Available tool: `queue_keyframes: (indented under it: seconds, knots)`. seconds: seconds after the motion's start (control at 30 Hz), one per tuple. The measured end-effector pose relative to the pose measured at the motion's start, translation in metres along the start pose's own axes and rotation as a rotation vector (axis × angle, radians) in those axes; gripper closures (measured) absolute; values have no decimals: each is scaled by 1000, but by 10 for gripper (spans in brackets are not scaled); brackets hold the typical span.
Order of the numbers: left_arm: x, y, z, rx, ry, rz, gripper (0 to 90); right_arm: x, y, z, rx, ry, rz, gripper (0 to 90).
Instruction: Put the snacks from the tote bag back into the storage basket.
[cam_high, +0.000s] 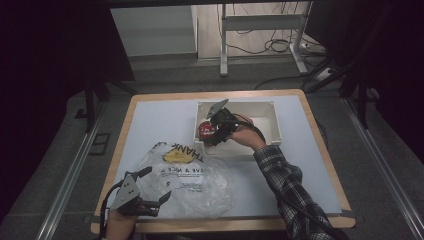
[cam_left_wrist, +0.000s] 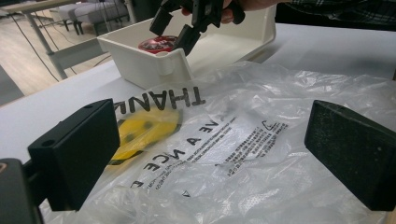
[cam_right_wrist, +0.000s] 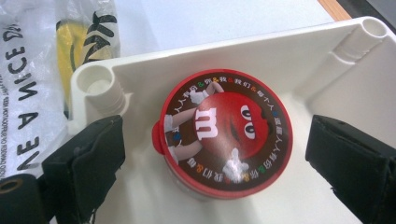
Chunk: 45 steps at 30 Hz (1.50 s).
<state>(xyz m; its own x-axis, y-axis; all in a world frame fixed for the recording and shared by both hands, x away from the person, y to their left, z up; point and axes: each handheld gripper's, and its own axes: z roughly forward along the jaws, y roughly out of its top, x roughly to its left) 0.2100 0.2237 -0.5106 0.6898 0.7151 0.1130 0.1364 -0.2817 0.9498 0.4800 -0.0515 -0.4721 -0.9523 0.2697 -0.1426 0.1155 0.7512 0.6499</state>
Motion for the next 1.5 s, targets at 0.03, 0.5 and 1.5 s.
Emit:
queue_keyframes:
  seconds: [0.03, 0.5, 1.5]
  knots:
    - [0, 0, 0, 1, 0, -2, 31, 0, 0, -1, -2, 0, -1, 52]
    - [2, -1, -2, -30, -8, -42, 26, 9, -6, -6, 7, 0, -15, 52]
    - [5, -2, -2, -42, -22, -75, 29, 15, -12, -30, -75, -2, 25, 44]
